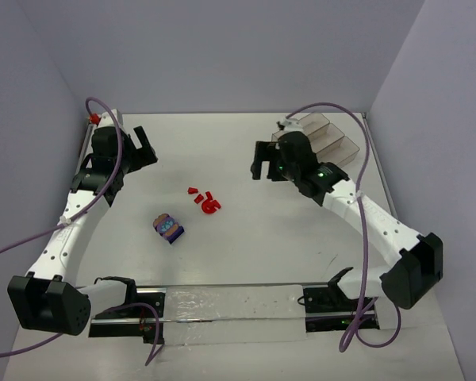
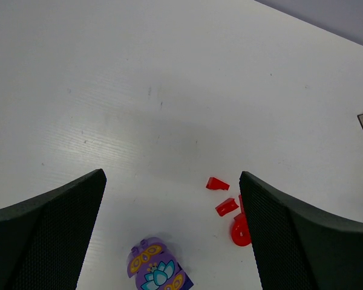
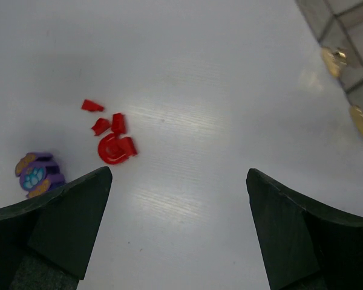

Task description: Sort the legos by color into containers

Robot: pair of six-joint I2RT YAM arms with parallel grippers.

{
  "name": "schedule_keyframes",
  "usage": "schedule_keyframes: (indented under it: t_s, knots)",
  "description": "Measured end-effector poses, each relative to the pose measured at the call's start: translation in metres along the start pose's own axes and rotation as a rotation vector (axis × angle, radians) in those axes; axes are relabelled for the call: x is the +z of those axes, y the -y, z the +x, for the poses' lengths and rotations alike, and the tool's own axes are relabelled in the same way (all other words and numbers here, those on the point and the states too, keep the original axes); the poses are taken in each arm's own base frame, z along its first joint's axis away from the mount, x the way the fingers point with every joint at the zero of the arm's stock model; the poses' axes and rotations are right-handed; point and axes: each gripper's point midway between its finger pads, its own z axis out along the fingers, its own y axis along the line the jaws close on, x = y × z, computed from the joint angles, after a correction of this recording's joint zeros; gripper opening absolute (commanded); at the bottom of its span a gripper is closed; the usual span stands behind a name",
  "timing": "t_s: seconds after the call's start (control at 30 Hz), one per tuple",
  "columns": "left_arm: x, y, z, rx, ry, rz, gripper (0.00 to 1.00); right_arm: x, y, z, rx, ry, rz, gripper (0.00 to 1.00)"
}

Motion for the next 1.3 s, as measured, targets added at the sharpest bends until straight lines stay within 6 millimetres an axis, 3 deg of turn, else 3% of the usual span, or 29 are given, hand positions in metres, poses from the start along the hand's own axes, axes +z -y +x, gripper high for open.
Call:
schedule_keyframes:
  t_s: [0.1, 0.17, 0.27, 0.33, 0.4, 0.6, 1.03, 1.3]
  knots:
    - [-0.002, -0.001, 0.001, -0.004, -0.002, -0.001, 0.99, 0.013, -0.048, 0.011, -0.13, -0.05, -0.062, 1.0]
    - [-0.004, -0.002, 0.004, -0.005, -0.008, -0.003, 0.99, 0.027, -0.08, 0.029, -0.217, -0.098, -0.099, 0.99]
    - [-0.008, -0.003, 0.006, -0.008, -0.014, -0.005, 0.99, 0.048, -0.103, 0.07, -0.319, -0.192, -0.123, 0.94]
    - [-0.011, -0.003, 0.008, -0.009, -0.018, -0.006, 0.99, 0.062, -0.104, 0.097, -0.365, -0.263, -0.117, 0.89]
    - [-0.013, -0.004, 0.009, -0.009, -0.021, -0.007, 0.99, 0.077, -0.099, 0.121, -0.394, -0.33, -0.101, 0.76]
    - [-0.016, -0.007, 0.013, -0.015, -0.026, -0.014, 0.99, 0.099, -0.085, 0.16, -0.44, -0.445, -0.063, 0.69]
    - [-0.022, -0.012, 0.016, -0.021, -0.026, -0.03, 0.99, 0.111, -0.089, 0.169, -0.455, -0.464, -0.076, 0.64]
    - [-0.022, -0.014, 0.02, -0.018, -0.04, -0.038, 0.99, 0.128, -0.094, 0.174, -0.467, -0.474, -0.075, 0.54]
